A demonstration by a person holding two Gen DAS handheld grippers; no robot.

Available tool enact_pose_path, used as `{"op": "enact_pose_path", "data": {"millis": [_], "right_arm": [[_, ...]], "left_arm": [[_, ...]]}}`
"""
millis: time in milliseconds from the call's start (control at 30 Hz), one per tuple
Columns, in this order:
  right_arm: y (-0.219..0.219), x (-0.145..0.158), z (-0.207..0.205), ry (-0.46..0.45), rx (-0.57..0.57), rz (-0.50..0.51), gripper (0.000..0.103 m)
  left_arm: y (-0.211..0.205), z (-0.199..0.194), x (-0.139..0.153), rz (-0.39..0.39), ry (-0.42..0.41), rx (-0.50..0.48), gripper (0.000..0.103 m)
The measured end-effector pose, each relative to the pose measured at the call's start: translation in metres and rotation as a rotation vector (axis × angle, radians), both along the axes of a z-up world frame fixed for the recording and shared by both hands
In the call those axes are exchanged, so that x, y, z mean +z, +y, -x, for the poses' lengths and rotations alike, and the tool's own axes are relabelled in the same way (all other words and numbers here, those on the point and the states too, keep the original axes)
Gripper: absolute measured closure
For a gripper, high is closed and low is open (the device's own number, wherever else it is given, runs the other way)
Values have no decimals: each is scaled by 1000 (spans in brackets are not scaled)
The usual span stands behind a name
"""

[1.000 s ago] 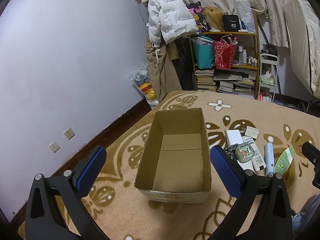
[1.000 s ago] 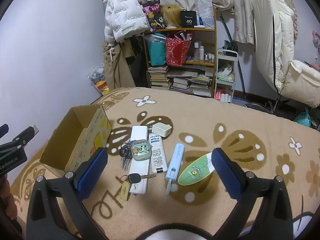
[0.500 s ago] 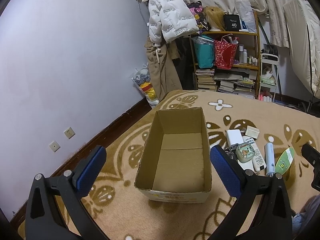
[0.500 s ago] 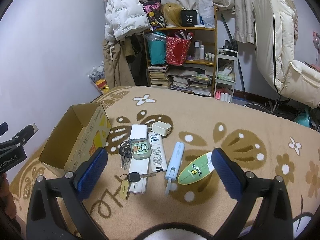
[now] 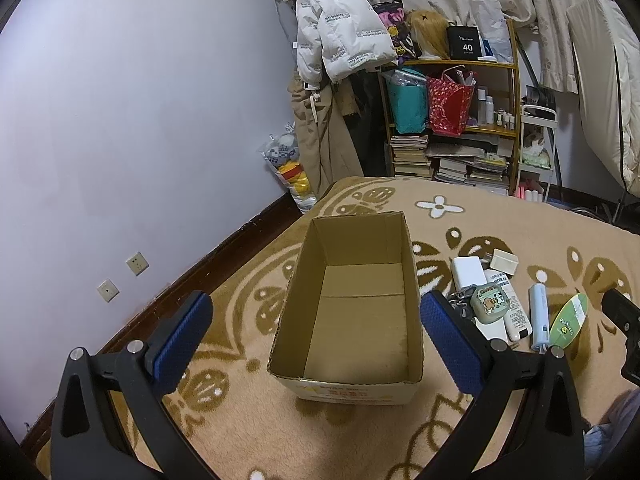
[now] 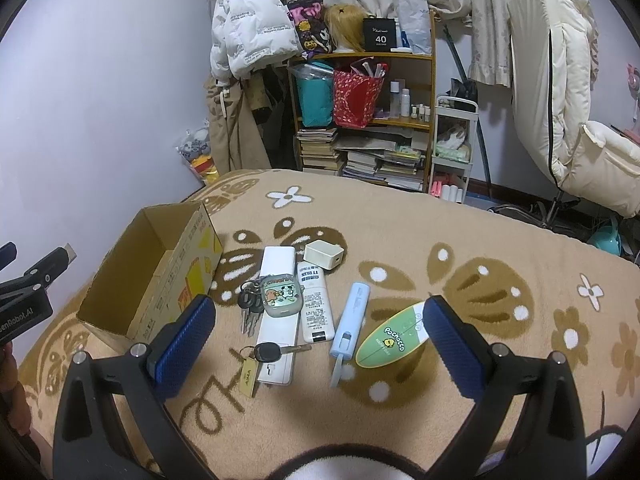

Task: Organize rigid objects
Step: 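Move the left tool to the box wall and clamp its rim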

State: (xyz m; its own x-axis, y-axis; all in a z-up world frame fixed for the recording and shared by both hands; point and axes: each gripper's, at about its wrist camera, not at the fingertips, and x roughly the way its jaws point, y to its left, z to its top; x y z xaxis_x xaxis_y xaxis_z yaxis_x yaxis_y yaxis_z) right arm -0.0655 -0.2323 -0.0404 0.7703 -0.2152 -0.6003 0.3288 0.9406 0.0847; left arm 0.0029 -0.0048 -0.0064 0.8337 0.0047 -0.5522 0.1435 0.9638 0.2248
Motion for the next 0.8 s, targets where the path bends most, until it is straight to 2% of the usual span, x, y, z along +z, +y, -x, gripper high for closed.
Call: {"op": "enact_pose_path", "data": {"millis": [467, 800], "right_arm": [[1, -8, -5, 23, 2, -8, 0], [1, -24, -25, 61, 54, -48, 0]], "left_arm": [[-1, -16, 0, -19, 34, 2, 0], [6, -62, -12, -36, 159, 2, 0]]}}
